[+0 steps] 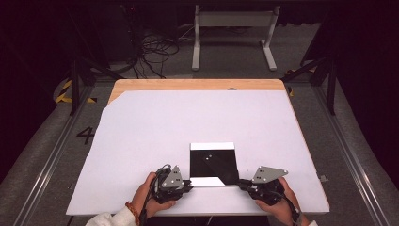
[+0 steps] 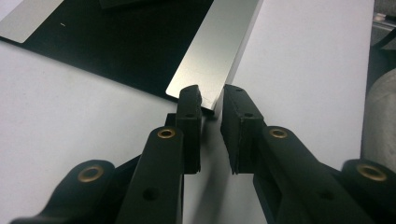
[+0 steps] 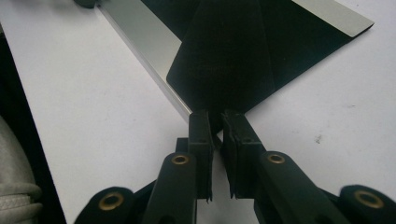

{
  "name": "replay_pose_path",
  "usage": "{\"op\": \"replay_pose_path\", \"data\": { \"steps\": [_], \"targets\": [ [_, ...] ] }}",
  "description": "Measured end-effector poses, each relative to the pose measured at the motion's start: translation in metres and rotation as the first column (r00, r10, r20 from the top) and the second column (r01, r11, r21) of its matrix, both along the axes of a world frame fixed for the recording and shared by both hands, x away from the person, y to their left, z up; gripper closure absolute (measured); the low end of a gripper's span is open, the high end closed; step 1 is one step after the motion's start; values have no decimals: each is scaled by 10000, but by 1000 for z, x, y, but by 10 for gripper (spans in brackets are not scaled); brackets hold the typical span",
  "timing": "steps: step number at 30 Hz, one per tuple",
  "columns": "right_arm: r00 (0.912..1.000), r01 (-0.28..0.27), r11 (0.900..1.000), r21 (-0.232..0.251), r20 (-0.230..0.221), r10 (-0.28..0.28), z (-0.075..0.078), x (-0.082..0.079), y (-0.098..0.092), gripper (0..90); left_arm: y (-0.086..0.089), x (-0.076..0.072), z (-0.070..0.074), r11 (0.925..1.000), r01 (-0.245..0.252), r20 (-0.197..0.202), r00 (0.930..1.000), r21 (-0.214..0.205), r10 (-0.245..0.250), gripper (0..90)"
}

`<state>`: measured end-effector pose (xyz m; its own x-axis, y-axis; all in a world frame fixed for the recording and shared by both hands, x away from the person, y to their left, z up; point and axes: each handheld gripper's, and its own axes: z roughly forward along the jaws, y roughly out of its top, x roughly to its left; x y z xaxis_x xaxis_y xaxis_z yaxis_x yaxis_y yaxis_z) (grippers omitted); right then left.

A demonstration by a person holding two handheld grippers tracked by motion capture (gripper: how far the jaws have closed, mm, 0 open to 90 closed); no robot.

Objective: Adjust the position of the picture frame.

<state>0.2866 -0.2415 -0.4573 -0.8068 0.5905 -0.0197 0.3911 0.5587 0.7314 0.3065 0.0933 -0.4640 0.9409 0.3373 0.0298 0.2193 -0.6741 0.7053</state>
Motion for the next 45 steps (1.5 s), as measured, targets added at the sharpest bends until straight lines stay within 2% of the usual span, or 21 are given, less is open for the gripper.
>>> {"op": "replay_pose_path", "data": {
  "steps": [7,8,24,39,43,45],
  "targets": [
    [10000,50,10000,15,42,-50,0,1,2,818,2,5,-1,9999,-113,-161,9998,-106,112,791],
    [10000,49,10000,28,33,-49,0,1,2,818,2,5,-1,9997,-140,-215,9997,-217,135,789],
    [9997,209,9997,92,106,-209,-1,6,9,820,8,11,0,9994,-342,-109,9994,-106,341,788],
    [9993,342,9993,172,117,-344,-2,12,18,819,14,19,-1,9976,-654,-188,9977,-224,650,778],
    [9994,323,9993,171,133,-325,-2,14,20,820,16,22,-1,9974,-696,-94,9975,-171,694,778],
    [9993,347,9993,169,166,-349,-3,15,21,820,17,24,-2,9963,-808,-178,9966,-308,803,765]
  ]
}}
